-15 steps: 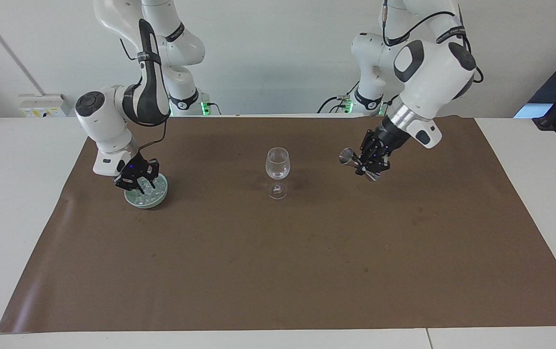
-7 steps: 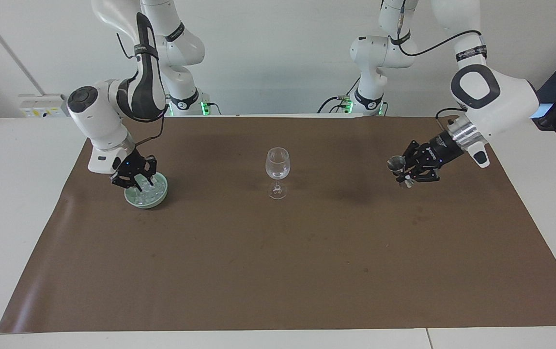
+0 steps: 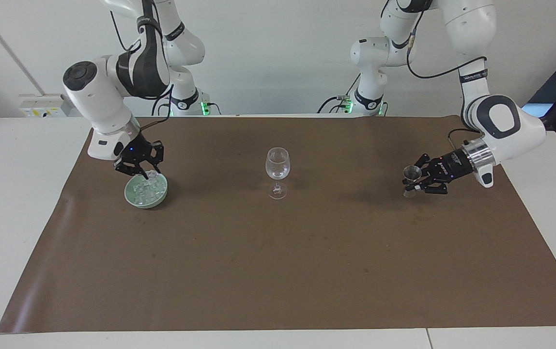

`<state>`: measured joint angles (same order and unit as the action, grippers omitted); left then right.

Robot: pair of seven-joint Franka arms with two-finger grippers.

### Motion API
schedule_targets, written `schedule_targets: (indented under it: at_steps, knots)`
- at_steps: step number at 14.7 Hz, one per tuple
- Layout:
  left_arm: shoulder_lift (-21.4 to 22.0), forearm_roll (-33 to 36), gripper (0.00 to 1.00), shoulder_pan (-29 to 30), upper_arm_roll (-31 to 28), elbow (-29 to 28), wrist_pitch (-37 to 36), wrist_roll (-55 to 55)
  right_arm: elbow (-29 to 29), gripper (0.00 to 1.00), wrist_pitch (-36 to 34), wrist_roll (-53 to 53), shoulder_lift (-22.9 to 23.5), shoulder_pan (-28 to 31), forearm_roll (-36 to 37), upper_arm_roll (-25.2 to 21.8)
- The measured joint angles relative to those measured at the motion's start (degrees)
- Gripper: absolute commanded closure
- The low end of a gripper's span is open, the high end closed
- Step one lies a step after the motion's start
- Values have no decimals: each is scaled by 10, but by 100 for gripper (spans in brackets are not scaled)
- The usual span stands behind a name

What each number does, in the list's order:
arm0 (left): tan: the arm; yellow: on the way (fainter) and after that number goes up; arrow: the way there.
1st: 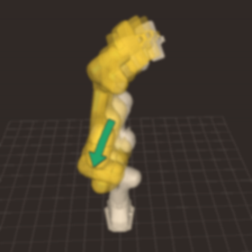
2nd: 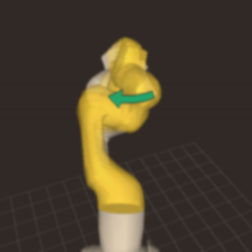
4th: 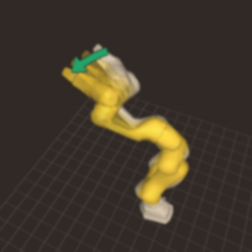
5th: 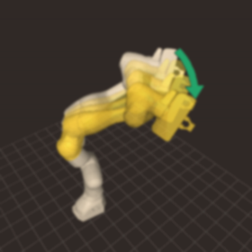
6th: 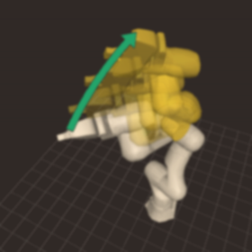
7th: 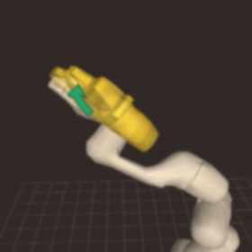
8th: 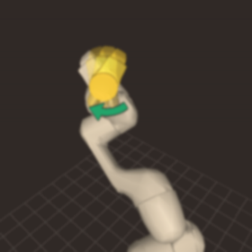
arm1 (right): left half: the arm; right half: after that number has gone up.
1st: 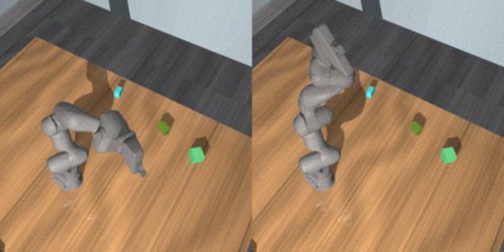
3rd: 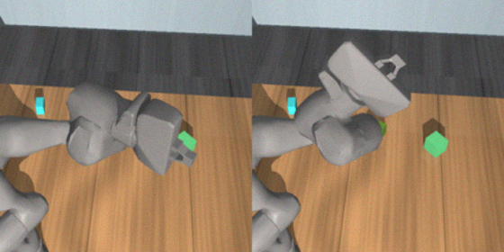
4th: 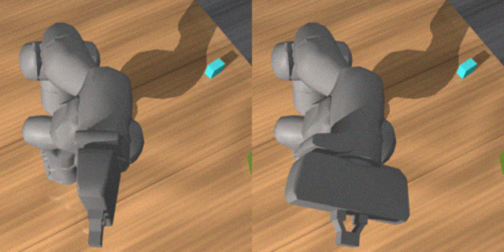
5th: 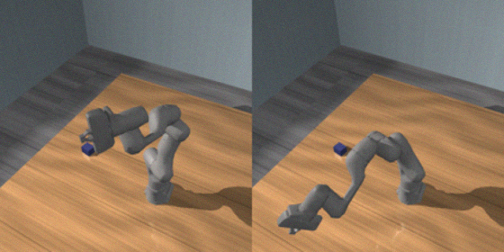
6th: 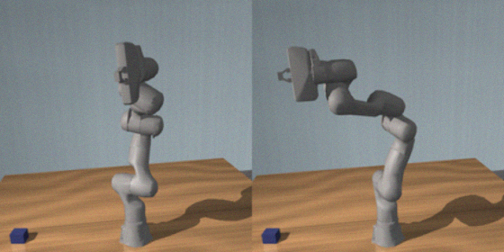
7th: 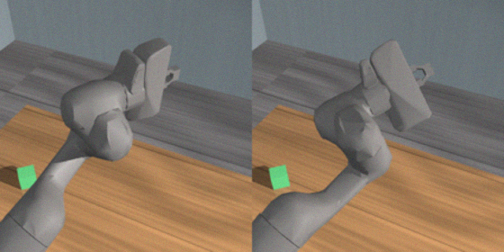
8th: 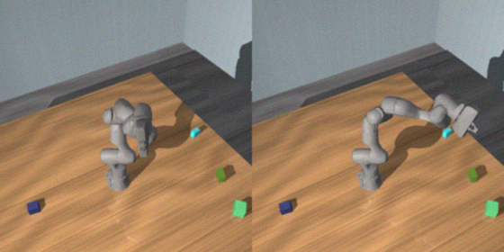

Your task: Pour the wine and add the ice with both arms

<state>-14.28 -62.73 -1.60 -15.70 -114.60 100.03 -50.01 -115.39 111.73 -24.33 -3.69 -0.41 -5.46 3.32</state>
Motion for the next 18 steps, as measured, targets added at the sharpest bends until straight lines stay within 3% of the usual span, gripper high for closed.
schedule_targets:
  at_steps: [4,9,13,18]
  knots:
    - [-66,-41,100,51,0,32,-38,40,95,94,-54,204,0,-4,0,111]
    - [-123,-78,100,133,0,58,-107,67,145,94,-24,426,26,-18,-1,230]
    - [-154,-119,100,148,0,58,-108,70,146,94,26,520,67,-81,36,236]
    - [-162,-126,100,148,1,47,-108,71,143,91,55,548,109,-99,55,236]
